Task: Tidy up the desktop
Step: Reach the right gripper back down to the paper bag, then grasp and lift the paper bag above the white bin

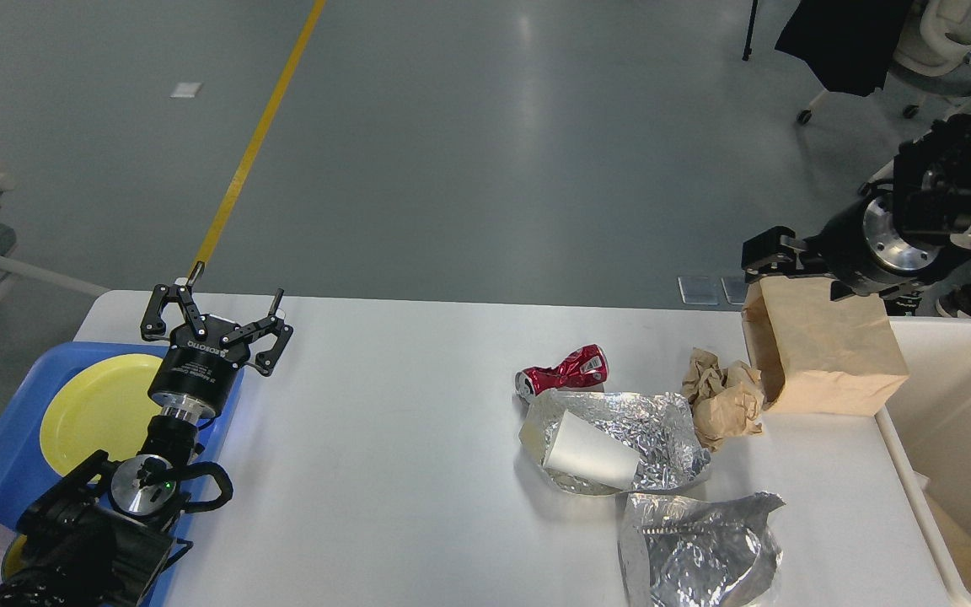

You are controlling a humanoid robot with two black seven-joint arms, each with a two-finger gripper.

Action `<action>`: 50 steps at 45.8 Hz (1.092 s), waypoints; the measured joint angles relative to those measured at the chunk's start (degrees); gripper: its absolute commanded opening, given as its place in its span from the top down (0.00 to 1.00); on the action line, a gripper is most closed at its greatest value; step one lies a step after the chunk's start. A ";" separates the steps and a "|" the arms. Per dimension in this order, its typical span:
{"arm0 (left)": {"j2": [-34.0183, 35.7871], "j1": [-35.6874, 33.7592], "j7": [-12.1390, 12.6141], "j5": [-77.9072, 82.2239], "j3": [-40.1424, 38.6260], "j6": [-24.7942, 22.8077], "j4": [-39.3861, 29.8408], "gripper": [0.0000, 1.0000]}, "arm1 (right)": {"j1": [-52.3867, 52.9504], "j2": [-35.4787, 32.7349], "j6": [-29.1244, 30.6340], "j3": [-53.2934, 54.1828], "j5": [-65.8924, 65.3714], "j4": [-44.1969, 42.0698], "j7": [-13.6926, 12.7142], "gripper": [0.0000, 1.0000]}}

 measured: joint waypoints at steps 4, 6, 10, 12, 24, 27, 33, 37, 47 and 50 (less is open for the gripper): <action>-0.02 0.00 0.00 0.00 0.00 0.00 0.00 0.00 | -9.59 -1.09 -4.23 -3.56 5.75 -7.35 -0.04 0.00; -0.06 0.00 0.00 0.00 0.00 0.00 0.00 0.00 | -14.51 -1.80 -6.49 -4.76 9.49 -11.18 -0.16 0.00; -0.09 0.00 0.00 -0.05 0.00 0.00 0.00 0.00 | -22.81 -3.57 -10.17 -5.63 16.14 -17.81 -1.44 0.00; -0.09 -0.01 0.00 -0.06 0.00 0.00 0.00 0.00 | -26.65 -4.50 -12.00 -5.69 18.91 -20.96 -2.85 0.00; -0.09 -0.05 0.00 -0.05 0.00 0.00 0.00 0.00 | -42.50 -9.89 -22.10 -3.92 24.72 -35.03 -11.30 0.00; -0.09 -0.07 0.00 -0.05 0.00 0.00 0.00 0.00 | -45.00 -10.25 -23.09 -1.29 26.31 -37.49 -12.11 0.00; -0.09 -0.08 0.00 -0.04 0.00 0.00 0.00 0.00 | -48.83 -10.39 -23.89 4.08 28.36 -41.03 -12.45 0.00; -0.09 -0.08 0.00 -0.04 0.00 0.00 0.00 0.00 | -50.70 -10.43 -23.97 8.06 28.70 -42.63 -12.48 0.00; -0.09 -0.01 0.00 -0.02 0.00 0.00 0.00 0.00 | -55.34 -10.47 -24.00 16.87 28.71 -47.83 -12.86 0.00; -0.09 -0.01 0.00 -0.02 0.00 0.00 0.01 0.00 | -56.58 -10.24 -24.04 17.85 28.71 -49.16 -13.09 0.03</action>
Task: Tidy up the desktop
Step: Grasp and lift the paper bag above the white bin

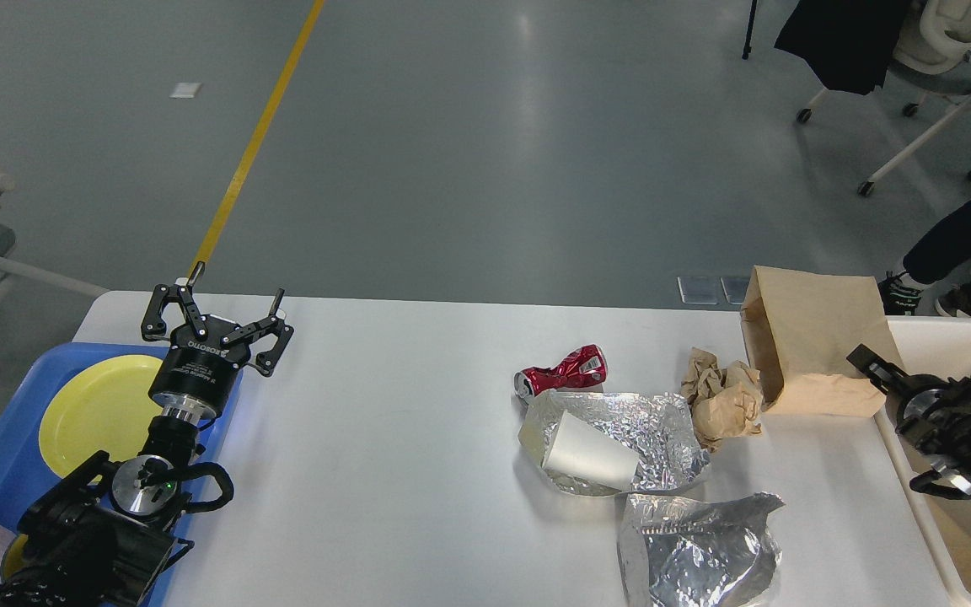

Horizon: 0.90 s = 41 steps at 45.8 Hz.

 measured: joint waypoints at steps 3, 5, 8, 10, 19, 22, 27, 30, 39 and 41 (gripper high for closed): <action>0.00 0.00 0.00 0.00 0.00 0.00 0.00 0.00 | -0.91 0.21 -0.01 1.71 0.01 -1.20 -0.13 0.21; 0.00 0.00 0.00 0.01 0.00 0.00 0.01 0.00 | -1.20 0.32 -0.01 3.96 0.03 -1.81 -0.16 0.45; 0.00 0.00 0.00 0.01 0.00 0.00 0.01 0.00 | -1.39 0.41 -0.07 8.22 0.05 -2.22 -0.17 0.78; 0.00 0.00 0.00 0.01 0.00 0.00 0.01 0.00 | -1.45 0.41 -0.26 10.61 -0.01 -2.39 -0.18 0.93; 0.00 0.00 0.00 0.01 0.00 0.00 0.01 0.00 | -1.54 0.43 -1.46 14.57 -0.35 -3.40 -0.17 1.00; 0.00 0.00 0.00 0.01 0.00 0.00 0.00 0.00 | -1.55 0.45 -2.72 14.78 -0.36 -3.43 -0.16 1.00; 0.00 0.00 0.00 0.01 0.00 0.00 0.00 0.00 | -1.56 0.48 -4.91 15.21 -0.36 -3.43 -0.16 1.00; 0.00 0.00 0.00 0.01 0.00 0.00 0.00 0.00 | -1.56 0.68 -5.53 15.28 -0.39 -3.43 -0.16 1.00; 0.00 -0.04 0.00 0.01 0.00 0.00 0.01 0.00 | -2.04 0.85 -6.64 15.29 -0.44 -3.40 -0.16 1.00; 0.00 -0.04 0.00 0.01 0.00 0.00 0.00 0.00 | -2.20 0.81 -7.07 15.26 -0.45 -3.39 -0.17 1.00</action>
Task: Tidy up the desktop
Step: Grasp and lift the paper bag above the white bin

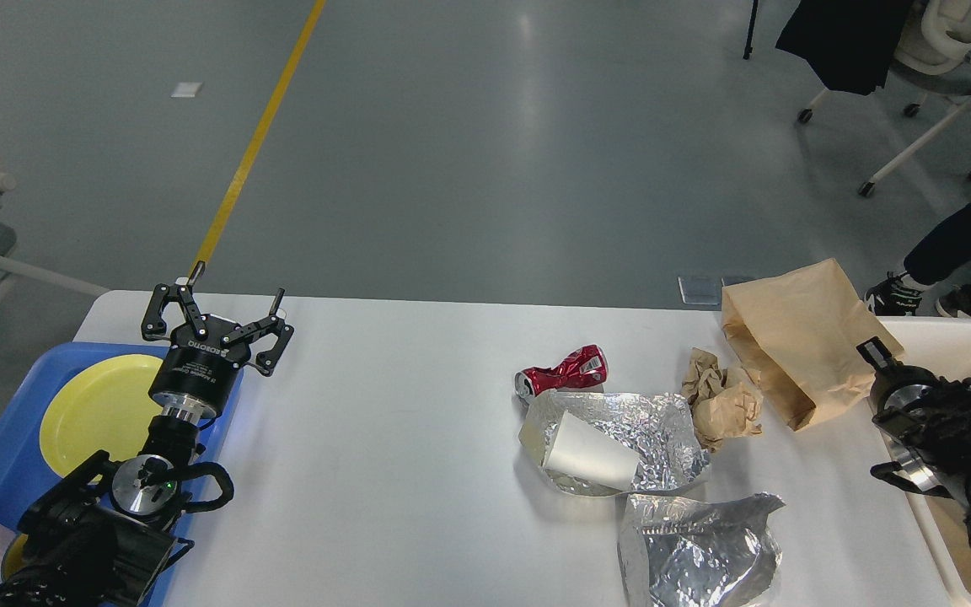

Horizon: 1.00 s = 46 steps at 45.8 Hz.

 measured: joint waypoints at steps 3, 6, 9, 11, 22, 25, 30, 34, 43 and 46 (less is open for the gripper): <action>0.00 0.00 0.00 0.00 0.00 0.00 0.00 0.00 | -0.08 -0.10 -0.43 -0.07 -0.01 0.06 -0.01 1.00; 0.00 0.00 0.00 0.00 0.00 0.00 0.00 0.00 | 0.14 -0.30 -0.61 -0.15 -0.09 0.08 -0.01 1.00; 0.00 0.00 0.00 0.00 0.00 0.00 0.00 0.00 | 0.90 -0.73 -0.61 -0.27 -0.22 0.09 0.01 1.00; 0.00 0.00 0.00 0.00 0.00 0.00 0.00 0.00 | 1.53 -1.55 -0.41 -0.37 -0.49 0.09 0.10 1.00; 0.00 0.00 0.00 -0.03 0.00 0.00 0.00 0.00 | 11.72 -11.76 7.51 -0.65 -9.16 0.95 1.04 1.00; 0.01 0.00 0.00 -0.03 0.00 0.00 0.00 0.00 | 16.35 -14.72 12.83 -0.60 -11.59 0.92 1.64 1.00; 0.01 0.03 0.00 -0.02 0.00 0.00 0.00 0.00 | 25.85 -17.20 23.13 -0.68 -16.35 0.40 2.96 1.00; 0.01 0.05 0.00 0.00 0.00 0.00 0.00 0.00 | 33.26 -17.52 31.11 -0.76 -22.22 0.13 4.38 1.00; 0.01 0.06 0.00 -0.01 0.00 0.00 0.00 0.00 | 46.89 -15.99 44.34 -0.70 -37.07 3.81 8.55 1.00; 0.01 0.06 0.00 0.00 0.00 0.00 0.00 0.00 | 52.85 -15.64 47.61 -0.69 -41.54 9.80 9.09 1.00</action>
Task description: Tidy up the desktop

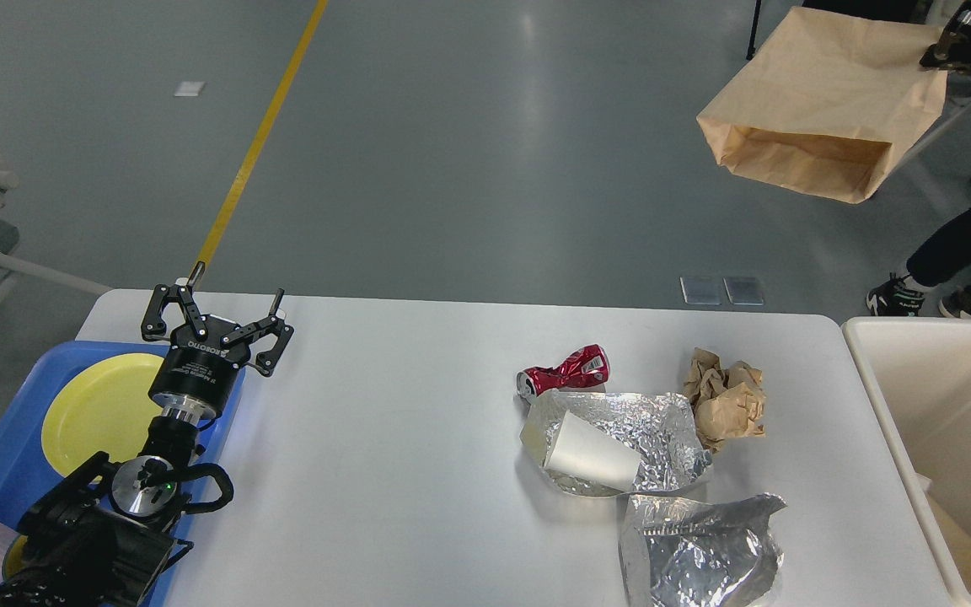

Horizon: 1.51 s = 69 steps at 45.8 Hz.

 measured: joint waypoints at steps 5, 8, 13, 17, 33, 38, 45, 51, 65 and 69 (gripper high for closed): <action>0.00 0.00 0.00 0.00 0.00 0.00 0.00 0.00 | 13.53 0.05 4.30 0.06 -8.76 16.91 1.30 1.00; 0.00 0.00 0.00 0.00 0.00 0.00 -0.01 0.00 | 21.60 0.21 5.76 0.38 -15.29 28.38 1.84 1.00; 0.00 0.00 0.00 0.00 0.00 0.00 -0.01 0.00 | 31.87 1.19 6.36 0.77 -23.81 44.81 2.11 1.00; 0.04 0.00 0.00 0.00 0.00 0.00 -0.01 0.00 | 36.14 1.98 6.43 0.78 -27.42 52.71 2.09 1.00; 0.00 0.00 0.00 -0.01 0.00 0.00 -0.01 0.00 | 28.93 -3.83 -0.74 -7.97 -30.74 45.00 1.34 1.00; 0.00 0.00 0.00 0.00 -0.01 0.00 -0.01 0.00 | 20.10 -10.29 -6.26 -10.39 -30.08 37.40 1.26 1.00; 0.06 -0.01 0.00 0.00 -0.05 0.00 0.00 0.00 | 0.91 -16.59 -16.78 -10.34 -27.43 22.91 1.16 1.00; 0.08 -0.01 0.00 0.00 -0.06 0.00 0.00 0.00 | -20.67 -17.97 -28.47 -7.83 -15.20 9.86 1.16 1.00; 0.08 -0.01 0.00 0.00 -0.02 0.00 0.00 0.00 | -67.31 -6.53 -37.58 2.92 19.38 -23.63 -3.16 0.86; 0.06 -0.01 -0.01 0.00 -0.01 0.00 0.00 0.00 | -71.05 -3.69 -37.75 5.95 20.83 -26.74 -4.49 0.01</action>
